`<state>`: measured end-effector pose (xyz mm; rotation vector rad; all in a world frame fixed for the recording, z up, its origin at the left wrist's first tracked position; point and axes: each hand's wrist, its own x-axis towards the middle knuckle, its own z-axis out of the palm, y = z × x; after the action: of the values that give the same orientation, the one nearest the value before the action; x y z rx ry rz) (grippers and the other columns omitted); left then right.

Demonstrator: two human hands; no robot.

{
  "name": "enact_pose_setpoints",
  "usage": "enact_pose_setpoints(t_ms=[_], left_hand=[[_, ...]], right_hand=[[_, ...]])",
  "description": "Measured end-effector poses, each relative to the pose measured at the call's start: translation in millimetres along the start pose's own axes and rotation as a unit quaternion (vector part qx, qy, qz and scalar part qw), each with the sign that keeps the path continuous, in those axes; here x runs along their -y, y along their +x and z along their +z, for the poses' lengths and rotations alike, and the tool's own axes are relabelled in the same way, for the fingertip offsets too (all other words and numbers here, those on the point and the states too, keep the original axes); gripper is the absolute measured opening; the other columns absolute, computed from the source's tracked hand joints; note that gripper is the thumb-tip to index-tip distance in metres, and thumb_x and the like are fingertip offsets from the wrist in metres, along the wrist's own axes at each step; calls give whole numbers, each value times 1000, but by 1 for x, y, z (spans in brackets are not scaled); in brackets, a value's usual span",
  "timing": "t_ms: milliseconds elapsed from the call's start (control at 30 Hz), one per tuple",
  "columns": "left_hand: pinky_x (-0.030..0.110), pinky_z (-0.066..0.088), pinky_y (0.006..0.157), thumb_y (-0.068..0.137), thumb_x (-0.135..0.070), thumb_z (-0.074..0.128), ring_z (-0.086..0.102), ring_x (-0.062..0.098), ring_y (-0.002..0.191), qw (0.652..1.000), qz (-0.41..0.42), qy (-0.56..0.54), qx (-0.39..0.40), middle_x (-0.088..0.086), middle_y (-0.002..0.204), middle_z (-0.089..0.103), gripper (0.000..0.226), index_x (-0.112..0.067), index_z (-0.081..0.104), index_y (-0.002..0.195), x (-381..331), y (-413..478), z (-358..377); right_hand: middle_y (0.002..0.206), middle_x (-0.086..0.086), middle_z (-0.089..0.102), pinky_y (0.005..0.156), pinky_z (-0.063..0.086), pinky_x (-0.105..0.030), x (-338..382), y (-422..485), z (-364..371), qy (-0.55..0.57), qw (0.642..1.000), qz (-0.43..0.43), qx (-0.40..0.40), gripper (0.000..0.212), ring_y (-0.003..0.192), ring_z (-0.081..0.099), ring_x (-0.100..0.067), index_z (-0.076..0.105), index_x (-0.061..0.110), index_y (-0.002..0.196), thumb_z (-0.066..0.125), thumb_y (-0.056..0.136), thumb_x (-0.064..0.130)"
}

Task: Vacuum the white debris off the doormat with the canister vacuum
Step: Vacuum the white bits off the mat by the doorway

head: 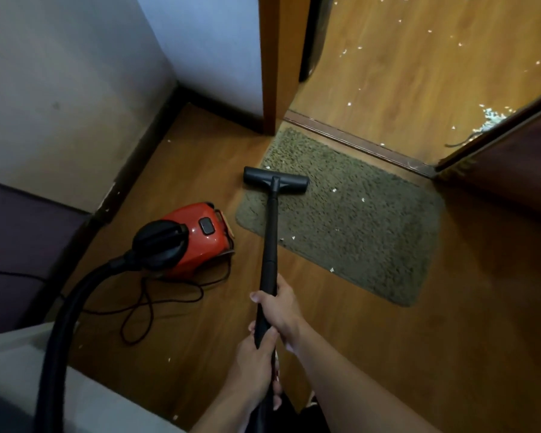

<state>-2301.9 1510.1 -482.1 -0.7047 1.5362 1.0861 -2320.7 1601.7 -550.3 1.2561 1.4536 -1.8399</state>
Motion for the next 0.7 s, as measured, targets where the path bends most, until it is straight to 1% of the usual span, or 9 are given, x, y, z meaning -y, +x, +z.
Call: enact_pose_setpoints(t_ms=[100, 167, 200, 267, 300, 433, 533, 600, 700], left_hand=[[28, 42, 40, 104, -38, 45, 47, 18, 37, 1000, 4, 2, -7, 10, 70, 52, 29, -21, 45, 128, -13, 16, -3], [28, 43, 41, 104, -40, 45, 49, 17, 38, 1000, 2, 4, -5, 11, 76, 53, 37, -25, 40, 138, -19, 24, -5], [28, 44, 41, 103, -41, 45, 49, 17, 38, 1000, 2, 3, -4, 11, 77, 53, 40, -28, 38, 141, -22, 26, -6], [28, 45, 42, 103, -42, 45, 50, 16, 40, 1000, 1, -6, -3, 11, 78, 53, 44, -33, 34, 145, -28, 29, -7], [27, 45, 42, 103, -42, 46, 51, 16, 40, 1000, 2, -9, -4, 11, 78, 54, 46, -34, 33, 146, -31, 31, -8], [28, 44, 43, 103, -40, 46, 51, 18, 42, 1000, 19, -17, -9, 12, 80, 55, 45, -34, 34, 146, -42, 41, -11], [27, 44, 41, 104, -40, 44, 51, 17, 42, 999, 29, 2, -15, 12, 83, 55, 45, -28, 35, 146, -47, 42, -12], [26, 44, 41, 104, -41, 43, 52, 16, 42, 999, 32, 10, -16, 12, 84, 55, 45, -26, 36, 146, -50, 42, -12], [26, 44, 42, 103, -41, 44, 51, 16, 43, 1000, 29, 2, -11, 11, 84, 55, 33, -23, 47, 131, -60, 47, -13]], right_hand=[[107, -15, 62, 72, 62, -56, 14, 17, 0, 3, 1000, 0, -10, 30, 69, 69, -45, 52, 30, 108, 68, 86, 18], [107, -12, 62, 71, 63, -52, 19, 25, 1, -2, 1000, 5, -11, 33, 70, 71, -42, 52, 27, 114, 69, 86, 19], [106, -11, 62, 72, 63, -52, 21, 29, 2, -8, 1000, 5, -14, 34, 72, 71, -41, 53, 30, 113, 69, 85, 21], [105, -8, 64, 75, 62, -56, 24, 38, 5, -28, 999, -3, -26, 33, 82, 72, -42, 56, 39, 105, 70, 78, 27], [104, -7, 64, 75, 62, -57, 25, 42, 6, -29, 999, -4, -30, 31, 82, 73, -42, 56, 43, 100, 69, 76, 28], [104, -10, 65, 72, 63, -55, 37, 49, 6, -25, 999, -21, -37, 27, 74, 73, -38, 54, 35, 105, 68, 83, 25], [105, -15, 63, 60, 63, -45, 45, 49, 3, 6, 999, -34, -28, 23, 54, 67, -32, 50, 32, 101, 64, 92, 15], [105, -15, 62, 55, 60, -41, 49, 49, 2, 14, 999, -36, -26, 24, 50, 65, -31, 51, 31, 104, 64, 93, 14], [104, -15, 60, 55, 60, -41, 55, 60, 3, 18, 999, -37, -33, 22, 50, 65, -32, 53, 27, 105, 65, 92, 13]])
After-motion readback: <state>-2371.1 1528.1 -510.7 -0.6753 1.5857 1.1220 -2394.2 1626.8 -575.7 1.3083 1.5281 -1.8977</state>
